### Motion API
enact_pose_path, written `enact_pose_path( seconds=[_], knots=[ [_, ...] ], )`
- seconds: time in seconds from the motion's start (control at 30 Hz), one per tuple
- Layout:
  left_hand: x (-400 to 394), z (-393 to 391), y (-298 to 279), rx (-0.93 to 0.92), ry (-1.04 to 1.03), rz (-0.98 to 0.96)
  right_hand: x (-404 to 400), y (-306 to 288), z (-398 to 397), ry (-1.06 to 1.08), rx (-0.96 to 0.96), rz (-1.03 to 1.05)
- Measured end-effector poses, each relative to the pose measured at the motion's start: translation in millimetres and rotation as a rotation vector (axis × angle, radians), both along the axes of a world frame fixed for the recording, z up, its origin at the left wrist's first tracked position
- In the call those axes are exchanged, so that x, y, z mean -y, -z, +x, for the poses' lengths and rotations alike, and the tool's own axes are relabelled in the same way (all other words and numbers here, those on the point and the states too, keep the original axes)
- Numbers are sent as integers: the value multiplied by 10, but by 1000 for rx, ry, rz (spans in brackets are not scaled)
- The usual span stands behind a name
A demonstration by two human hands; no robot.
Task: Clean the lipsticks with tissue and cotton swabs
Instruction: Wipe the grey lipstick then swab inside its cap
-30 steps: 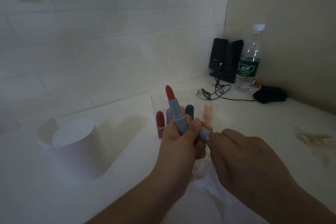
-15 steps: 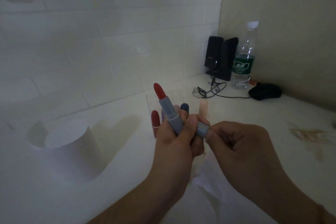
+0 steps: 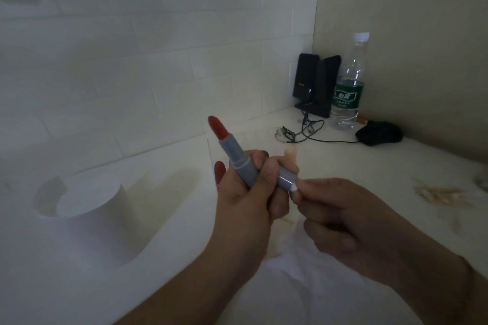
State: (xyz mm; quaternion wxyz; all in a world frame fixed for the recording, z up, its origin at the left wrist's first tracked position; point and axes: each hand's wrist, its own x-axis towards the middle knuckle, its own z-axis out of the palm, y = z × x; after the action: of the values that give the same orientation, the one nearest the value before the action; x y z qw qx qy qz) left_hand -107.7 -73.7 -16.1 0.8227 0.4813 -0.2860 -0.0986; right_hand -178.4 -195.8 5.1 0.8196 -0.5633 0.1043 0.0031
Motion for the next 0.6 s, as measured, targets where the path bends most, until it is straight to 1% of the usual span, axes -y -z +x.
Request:
enact_pose_path(
  seconds=[0.03, 0.07, 0.1, 0.13, 0.17, 0.23, 0.37, 0.47, 0.6],
  knots=[
    [-2, 5, -4, -93, 11, -5, 3, 18, 5, 102, 96, -241],
    [-5, 8, -16, -194, 31, -22, 10, 33, 5, 234, 229, -557],
    [-14, 15, -24, -290, 55, -45, 36, 55, 4, 393, 385, -915],
    [-24, 21, -26, -365, 83, -69, 70, 71, -2, 494, 540, -1194],
    [-28, 32, -17, -421, 109, -93, 94, 82, -12, 524, 652, -1367],
    [-26, 44, -3, -506, 150, -126, 110, 115, -21, 492, 752, -1543],
    [3, 3, -1, -549, 159, -102, 102, 130, -3, 538, 805, -1741],
    [8, -25, -17, -553, 138, -79, 68, 125, -8, 556, 780, -1838],
    [7, -40, 7, -476, 38, 56, 17, 157, 2, 530, 683, -2010]
  ],
)
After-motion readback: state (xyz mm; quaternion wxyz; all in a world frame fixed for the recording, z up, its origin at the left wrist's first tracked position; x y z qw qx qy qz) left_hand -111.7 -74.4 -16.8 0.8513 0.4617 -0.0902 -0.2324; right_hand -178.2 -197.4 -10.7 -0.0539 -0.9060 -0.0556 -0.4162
